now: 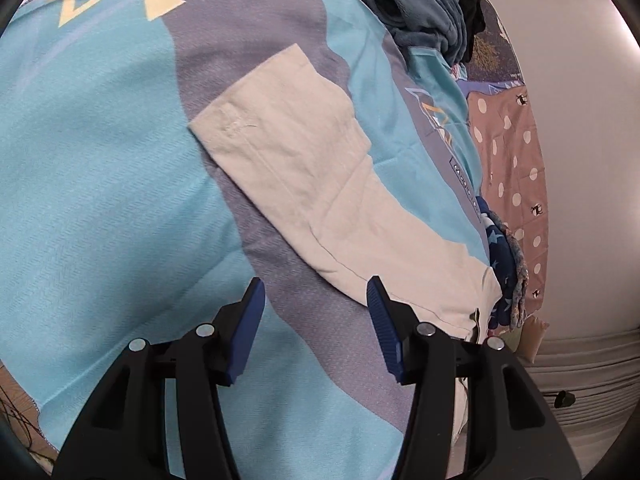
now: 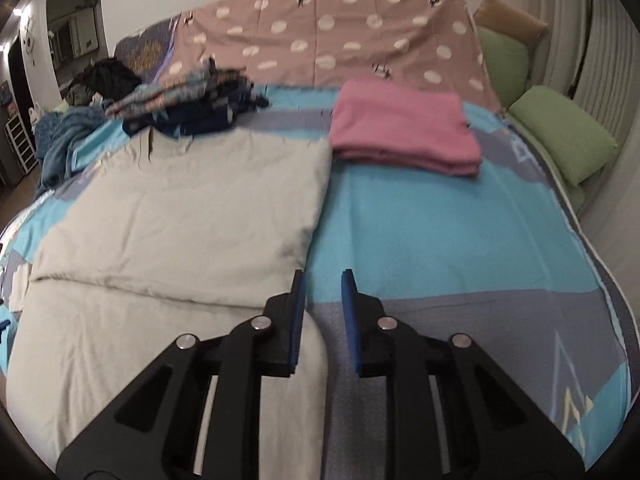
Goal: Fold small clothes
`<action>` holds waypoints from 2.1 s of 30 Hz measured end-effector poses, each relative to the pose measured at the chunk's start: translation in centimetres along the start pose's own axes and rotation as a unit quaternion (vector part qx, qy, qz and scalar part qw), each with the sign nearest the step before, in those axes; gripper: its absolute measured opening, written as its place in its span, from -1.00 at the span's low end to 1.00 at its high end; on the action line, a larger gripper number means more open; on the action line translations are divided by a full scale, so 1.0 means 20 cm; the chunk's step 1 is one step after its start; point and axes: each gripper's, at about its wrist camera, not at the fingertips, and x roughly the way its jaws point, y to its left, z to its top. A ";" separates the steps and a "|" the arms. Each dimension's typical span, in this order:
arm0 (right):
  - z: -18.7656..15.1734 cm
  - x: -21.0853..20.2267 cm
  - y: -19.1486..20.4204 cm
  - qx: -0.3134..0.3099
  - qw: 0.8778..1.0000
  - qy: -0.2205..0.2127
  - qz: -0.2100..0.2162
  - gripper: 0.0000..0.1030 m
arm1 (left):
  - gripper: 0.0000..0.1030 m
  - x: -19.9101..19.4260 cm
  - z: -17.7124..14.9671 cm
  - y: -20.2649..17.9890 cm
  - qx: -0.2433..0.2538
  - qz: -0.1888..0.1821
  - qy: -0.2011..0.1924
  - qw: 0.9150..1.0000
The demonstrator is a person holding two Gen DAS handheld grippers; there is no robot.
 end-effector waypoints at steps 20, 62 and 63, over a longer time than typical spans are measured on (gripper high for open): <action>0.00 -0.16 0.44 -0.079 0.991 -0.015 0.107 -0.14 | 0.04 0.13 0.22 0.23 -0.108 -0.083 -0.033 0.990; 0.04 0.62 0.82 0.253 0.757 0.341 0.497 0.32 | -0.90 0.60 -1.66 -1.34 0.816 0.241 -0.245 0.465; 0.05 0.60 0.85 0.255 0.748 0.348 0.505 0.32 | -0.90 0.57 -1.64 -1.36 0.809 0.238 -0.248 0.476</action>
